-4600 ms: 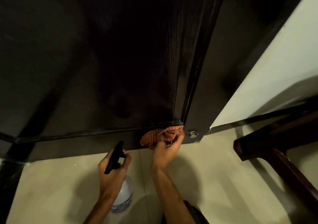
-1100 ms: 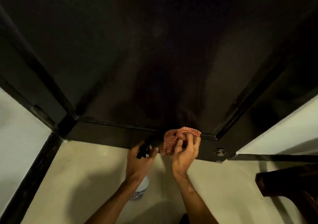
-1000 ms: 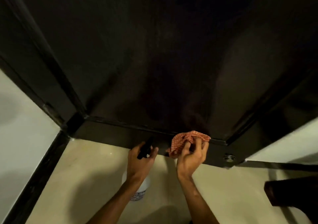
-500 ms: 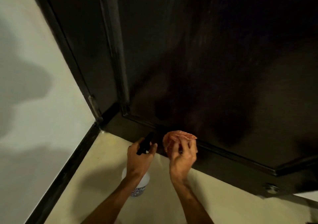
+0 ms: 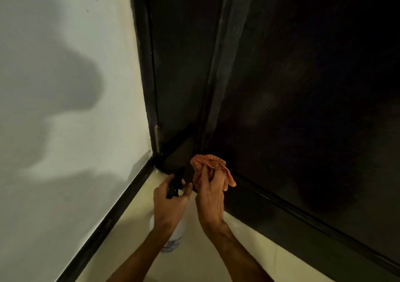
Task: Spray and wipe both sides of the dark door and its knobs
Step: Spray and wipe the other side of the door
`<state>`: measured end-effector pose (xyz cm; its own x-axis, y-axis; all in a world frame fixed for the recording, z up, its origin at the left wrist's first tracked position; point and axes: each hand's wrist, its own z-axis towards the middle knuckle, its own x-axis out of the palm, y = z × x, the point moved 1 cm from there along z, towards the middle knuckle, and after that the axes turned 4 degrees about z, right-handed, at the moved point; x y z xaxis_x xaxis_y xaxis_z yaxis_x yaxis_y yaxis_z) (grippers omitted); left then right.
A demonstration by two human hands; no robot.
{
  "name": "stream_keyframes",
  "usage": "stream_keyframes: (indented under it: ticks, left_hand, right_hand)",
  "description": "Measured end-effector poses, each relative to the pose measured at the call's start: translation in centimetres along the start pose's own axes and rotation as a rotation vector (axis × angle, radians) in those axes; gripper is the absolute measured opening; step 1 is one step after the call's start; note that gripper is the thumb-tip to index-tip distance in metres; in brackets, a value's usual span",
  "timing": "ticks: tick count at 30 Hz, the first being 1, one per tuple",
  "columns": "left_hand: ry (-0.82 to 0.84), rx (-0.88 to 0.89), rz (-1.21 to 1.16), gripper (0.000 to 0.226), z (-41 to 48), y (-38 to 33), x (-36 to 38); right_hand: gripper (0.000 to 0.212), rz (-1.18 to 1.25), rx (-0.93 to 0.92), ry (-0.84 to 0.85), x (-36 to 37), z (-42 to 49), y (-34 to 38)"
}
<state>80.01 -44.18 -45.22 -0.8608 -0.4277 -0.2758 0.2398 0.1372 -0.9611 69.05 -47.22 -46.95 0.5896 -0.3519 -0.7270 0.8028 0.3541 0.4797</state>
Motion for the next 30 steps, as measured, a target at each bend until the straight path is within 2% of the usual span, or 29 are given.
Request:
stream_keyframes:
  ticks: [2, 4, 7, 11, 15, 17, 20, 22, 25, 28, 30]
  left_hand:
    - [-0.011, 0.027, 0.006, 0.017, 0.6, 0.5, -1.0]
    - [-0.015, 0.071, 0.021, 0.02, 1.2, 1.1, -1.6]
    - [-0.037, 0.081, 0.009, 0.021, 1.6, 1.2, -1.9]
    - [-0.02, 0.001, -0.061, 0.017, 0.7, 0.4, -1.6]
    - [-0.033, 0.045, -0.065, 0.021, 0.3, 0.2, -2.0]
    - [-0.027, 0.086, -0.046, 0.022, 0.2, 0.2, -2.5]
    - [-0.018, 0.146, 0.027, 0.022, -0.1, -0.2, -3.1]
    - [-0.011, 0.138, 0.045, 0.024, -0.3, -0.7, -3.2]
    - [-0.014, 0.095, 0.031, 0.027, -0.3, -1.2, -2.7]
    - [0.006, 0.035, -0.022, 0.02, -1.1, -1.9, -1.5]
    - [0.014, 0.028, -0.041, 0.016, -1.9, -2.0, -0.6]
  right_hand:
    - [0.041, -0.174, -0.146, 0.029, 1.5, 1.7, 0.3]
    - [0.054, -0.191, -0.164, 0.115, 1.9, 3.4, 0.6]
    - [0.06, -0.346, -0.279, 0.149, 1.2, 3.8, 0.5]
    - [0.07, -0.315, -0.214, 0.201, -1.7, 1.9, -1.1]
    - [0.068, -0.383, -0.3, 0.2, -0.5, 3.7, -0.3]
    - [0.072, -0.356, -0.255, 0.245, 1.0, 4.8, 0.9]
    - [0.049, -0.417, -0.296, 0.308, 0.8, 4.8, 0.9]
    - [0.041, -0.457, -0.339, 0.298, -1.0, 4.2, -0.2]
    - [0.049, -0.418, -0.226, 0.25, -4.0, 2.1, -3.2]
    - [0.064, -0.329, 0.069, 0.19, -7.0, -2.5, -6.8]
    - [0.059, -0.194, 0.255, 0.085, -7.5, -3.9, -7.0]
